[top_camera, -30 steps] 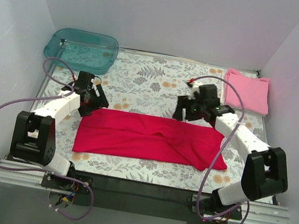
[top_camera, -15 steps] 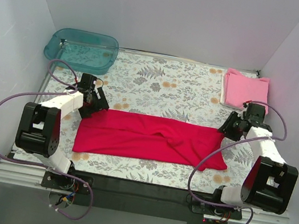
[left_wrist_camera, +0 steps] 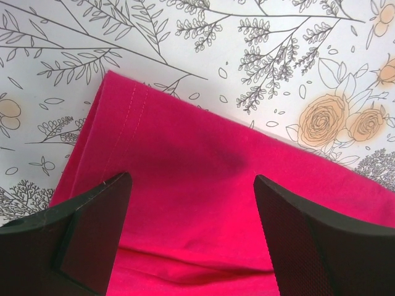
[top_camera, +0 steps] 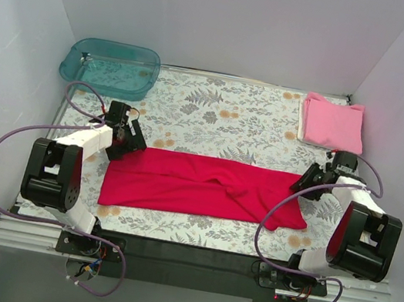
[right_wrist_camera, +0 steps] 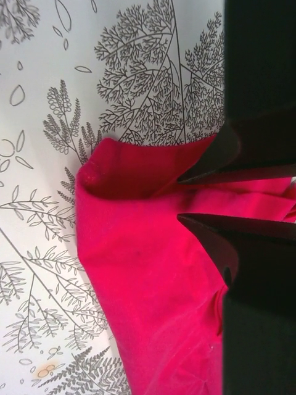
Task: Fold and stack the t-shirts
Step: Fold the tshirt
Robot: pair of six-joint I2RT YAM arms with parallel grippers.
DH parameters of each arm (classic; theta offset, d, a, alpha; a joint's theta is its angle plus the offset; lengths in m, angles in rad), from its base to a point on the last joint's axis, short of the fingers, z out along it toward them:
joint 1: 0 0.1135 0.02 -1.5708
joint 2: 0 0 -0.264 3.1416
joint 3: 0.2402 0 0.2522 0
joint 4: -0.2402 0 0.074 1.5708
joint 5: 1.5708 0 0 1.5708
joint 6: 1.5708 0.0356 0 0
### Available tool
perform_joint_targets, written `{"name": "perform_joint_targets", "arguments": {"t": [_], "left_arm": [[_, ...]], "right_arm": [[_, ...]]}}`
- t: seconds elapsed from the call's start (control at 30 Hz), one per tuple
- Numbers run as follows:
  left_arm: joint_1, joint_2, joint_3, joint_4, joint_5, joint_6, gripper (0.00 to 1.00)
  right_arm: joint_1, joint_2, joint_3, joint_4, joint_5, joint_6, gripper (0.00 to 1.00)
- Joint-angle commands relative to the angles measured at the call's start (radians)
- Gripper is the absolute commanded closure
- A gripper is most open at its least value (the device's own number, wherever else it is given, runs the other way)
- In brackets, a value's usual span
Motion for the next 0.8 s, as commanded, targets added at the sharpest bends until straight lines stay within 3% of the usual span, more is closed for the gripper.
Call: {"name": "perform_joint_targets", "arguments": {"t": [0.0,0.13,0.2,0.4,0.77], "left_arm": [[-0.002,-0.011,-0.012,0.020,-0.019,0.015,0.26],[-0.002,-0.019,-0.023,0.029,-0.019,0.016,0.26],[-0.002,-0.018,-0.028,0.029,-0.019,0.018,0.26],[-0.002,-0.016,-0.048,0.026,-0.044,0.015,0.26],[-0.001,0.001,-0.072,0.031,-0.102,0.013,0.26]], "right_arm": [[0.000,0.022,-0.012,0.066,-0.035,0.009,0.73],[-0.001,0.046,0.003,0.080,-0.040,0.008,0.86],[-0.003,0.045,0.029,0.078,-0.029,0.005,0.99],[-0.020,0.069,0.144,0.065,-0.003,-0.025,0.99],[-0.046,0.267,0.319,0.042,-0.051,-0.091,0.99]]}}
